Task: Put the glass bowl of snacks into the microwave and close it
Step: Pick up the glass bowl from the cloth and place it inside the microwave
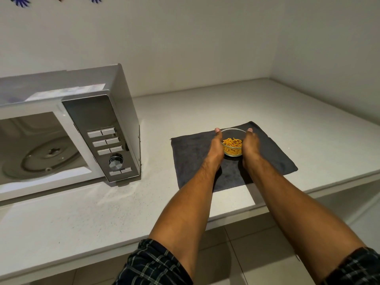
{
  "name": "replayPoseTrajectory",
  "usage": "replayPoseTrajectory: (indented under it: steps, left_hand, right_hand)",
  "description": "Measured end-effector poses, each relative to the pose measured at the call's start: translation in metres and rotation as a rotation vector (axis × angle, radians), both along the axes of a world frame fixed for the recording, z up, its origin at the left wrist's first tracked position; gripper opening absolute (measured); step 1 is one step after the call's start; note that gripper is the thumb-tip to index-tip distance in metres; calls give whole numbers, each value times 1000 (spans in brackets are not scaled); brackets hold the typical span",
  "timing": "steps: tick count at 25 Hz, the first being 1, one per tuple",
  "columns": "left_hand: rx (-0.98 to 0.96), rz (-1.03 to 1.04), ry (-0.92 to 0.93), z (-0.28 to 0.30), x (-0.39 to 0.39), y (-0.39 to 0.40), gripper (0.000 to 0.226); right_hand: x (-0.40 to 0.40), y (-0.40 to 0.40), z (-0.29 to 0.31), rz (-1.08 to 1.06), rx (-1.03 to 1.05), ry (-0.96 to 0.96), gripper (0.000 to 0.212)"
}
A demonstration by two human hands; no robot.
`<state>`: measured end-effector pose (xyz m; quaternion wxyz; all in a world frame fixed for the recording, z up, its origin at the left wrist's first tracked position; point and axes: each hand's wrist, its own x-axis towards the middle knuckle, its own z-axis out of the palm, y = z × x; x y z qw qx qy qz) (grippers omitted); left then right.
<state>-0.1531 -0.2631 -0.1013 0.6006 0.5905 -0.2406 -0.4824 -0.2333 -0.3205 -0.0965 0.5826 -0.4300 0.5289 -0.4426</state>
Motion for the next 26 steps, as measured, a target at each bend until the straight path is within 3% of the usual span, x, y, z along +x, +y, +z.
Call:
replayPoseTrajectory:
  steps: [4,10,15,26]
  left_hand:
    - [1,62,-152,3,0,23,69]
    - [3,333,-356,2,22,98,60]
    - [122,581,-469,1,41,158,59]
    - [118,914,-714,-6,93,270,46]
  right_hand:
    - [13,26,4,-10,19,-28,48]
    - [54,101,9,-49,-100,153,51]
    - [89,165,5,52,-124,147,51]
    - [145,278,-4,251,-173,160,51]
